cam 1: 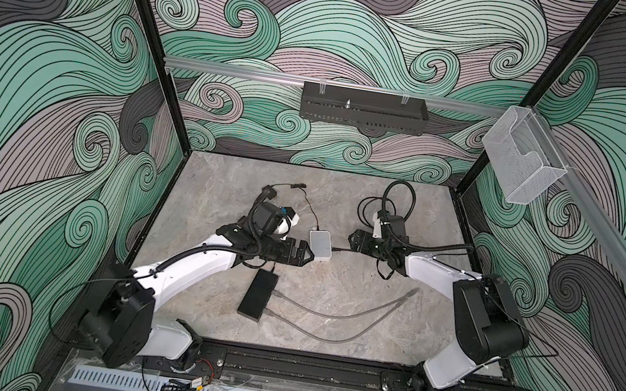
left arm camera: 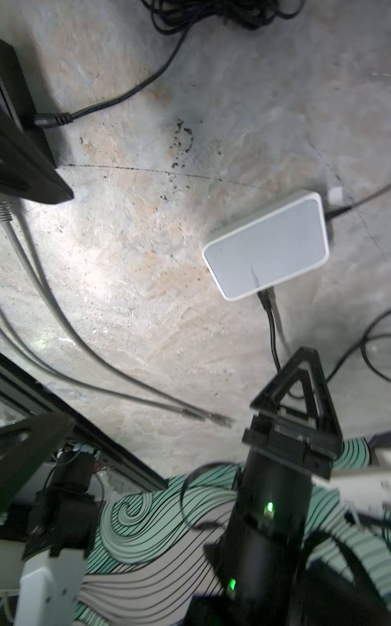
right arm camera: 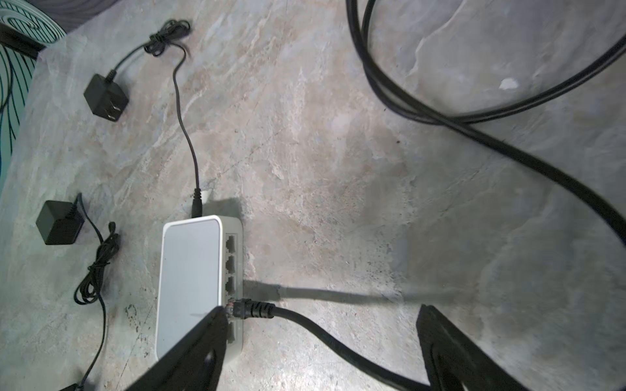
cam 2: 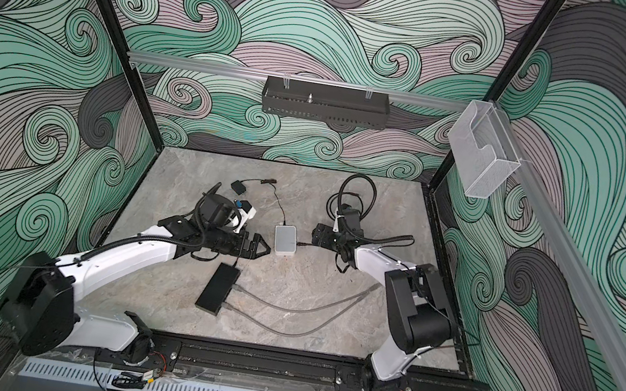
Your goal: Insert the plug into the switch port
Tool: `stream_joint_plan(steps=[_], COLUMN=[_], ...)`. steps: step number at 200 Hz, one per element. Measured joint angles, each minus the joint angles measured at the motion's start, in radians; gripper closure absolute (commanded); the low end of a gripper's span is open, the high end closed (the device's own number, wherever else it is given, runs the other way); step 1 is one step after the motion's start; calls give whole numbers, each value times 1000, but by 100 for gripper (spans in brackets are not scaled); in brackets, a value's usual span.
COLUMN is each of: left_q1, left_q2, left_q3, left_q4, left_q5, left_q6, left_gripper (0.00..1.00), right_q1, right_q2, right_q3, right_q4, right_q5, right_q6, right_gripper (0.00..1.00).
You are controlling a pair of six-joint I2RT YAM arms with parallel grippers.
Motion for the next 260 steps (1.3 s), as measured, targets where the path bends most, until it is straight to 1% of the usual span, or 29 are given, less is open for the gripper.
stream_joint_plan(steps=[12,34,57,83,101,122,155,179,194,206,232,260], left_q1=[0,0,0,0,0,0,1,9,15,24,49,72], left_q2=[63,167,228,261,275,288,290,287,267,224,88,-71], left_q3=[0,7,24,49,63,80,92,93,87,75,58,58], left_q4=[25,74,106,134,143,146,150,142,127,110,57,-6], left_q5=[-11,-22,-34,-44,-52,-62,-72,-103,-143,-175,-236,-277], left_q6=[-31,-66,-84,-87,-87,-87,-87,-95,-115,-133,-156,-153], left_gripper=[1,1,1,1,1,1,1,1,1,2,1,1], right_q1=[5,19,77,165,197,208,207,206,206,207,212,230], right_q2=[20,14,-26,-39,-39,-39,-36,-9,19,43,88,122], right_q3=[0,-10,-66,-120,-127,-126,-109,-85,-71,-60,-26,27], right_q4=[2,10,50,103,118,141,150,175,185,187,187,189], right_q5=[-15,-31,-60,-121,-150,-171,-181,-193,-198,-202,-206,-209], right_q6=[5,34,101,206,259,301,327,349,361,366,375,394], right_gripper=[13,11,11,12,12,12,15,16,16,16,17,17])
